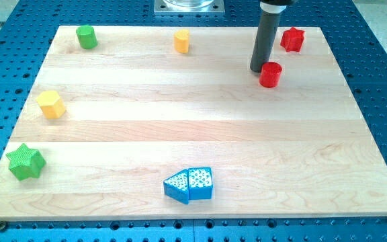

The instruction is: Separate triangle from cube

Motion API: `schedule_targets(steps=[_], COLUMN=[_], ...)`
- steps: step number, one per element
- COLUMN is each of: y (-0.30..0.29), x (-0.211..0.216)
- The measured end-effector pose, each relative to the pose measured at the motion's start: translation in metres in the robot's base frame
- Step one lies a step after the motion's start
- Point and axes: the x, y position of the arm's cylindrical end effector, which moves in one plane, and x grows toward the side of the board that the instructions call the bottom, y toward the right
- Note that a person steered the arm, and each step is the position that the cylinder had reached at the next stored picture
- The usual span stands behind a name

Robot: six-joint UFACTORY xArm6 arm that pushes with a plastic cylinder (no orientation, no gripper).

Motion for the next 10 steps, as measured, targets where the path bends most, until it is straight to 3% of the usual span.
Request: schedule_targets(steps=[1,3,5,6,7,10], y=[-0.045,-0.177,-0.279,-0.292,-0.281,-0.16], x=[0.017,0.142,0.24,0.292,0.292,0.269])
